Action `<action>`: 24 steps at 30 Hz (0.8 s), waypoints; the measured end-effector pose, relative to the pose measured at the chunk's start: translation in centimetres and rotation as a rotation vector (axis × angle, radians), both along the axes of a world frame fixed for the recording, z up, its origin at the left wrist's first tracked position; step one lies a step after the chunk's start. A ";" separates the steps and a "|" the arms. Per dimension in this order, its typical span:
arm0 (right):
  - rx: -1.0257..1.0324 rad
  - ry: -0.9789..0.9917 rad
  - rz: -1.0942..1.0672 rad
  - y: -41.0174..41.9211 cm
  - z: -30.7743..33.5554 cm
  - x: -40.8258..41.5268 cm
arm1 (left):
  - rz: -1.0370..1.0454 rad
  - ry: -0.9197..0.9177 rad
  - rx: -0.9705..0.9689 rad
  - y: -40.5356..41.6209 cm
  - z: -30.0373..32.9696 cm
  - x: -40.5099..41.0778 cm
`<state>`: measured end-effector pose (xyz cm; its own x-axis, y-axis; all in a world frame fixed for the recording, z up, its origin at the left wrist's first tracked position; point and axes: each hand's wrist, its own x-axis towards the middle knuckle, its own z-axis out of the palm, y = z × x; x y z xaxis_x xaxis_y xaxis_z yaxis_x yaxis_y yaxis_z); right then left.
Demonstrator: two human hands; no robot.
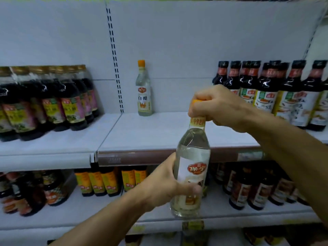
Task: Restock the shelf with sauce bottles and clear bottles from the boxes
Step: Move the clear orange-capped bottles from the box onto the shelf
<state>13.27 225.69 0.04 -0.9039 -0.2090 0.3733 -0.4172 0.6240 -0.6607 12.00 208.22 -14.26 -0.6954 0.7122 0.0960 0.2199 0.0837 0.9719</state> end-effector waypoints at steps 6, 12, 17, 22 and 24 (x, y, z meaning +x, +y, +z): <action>-0.090 0.087 -0.011 0.8 3.3 -1.7 | 0.097 0.056 0.021 0.3 3.9 -1.0; -0.190 0.209 0.039 1.1 5.3 -3.3 | 0.160 0.145 0.059 1.0 7.7 -1.7; -0.121 0.158 0.077 1.2 4.8 -4.4 | 0.175 0.141 0.118 1.0 9.7 -2.8; -0.189 0.215 0.019 0.2 5.0 -6.0 | 0.194 0.154 0.113 0.7 10.6 -5.0; -0.211 0.239 -0.011 -0.5 5.3 -6.9 | 0.191 0.157 0.126 0.5 10.9 -6.1</action>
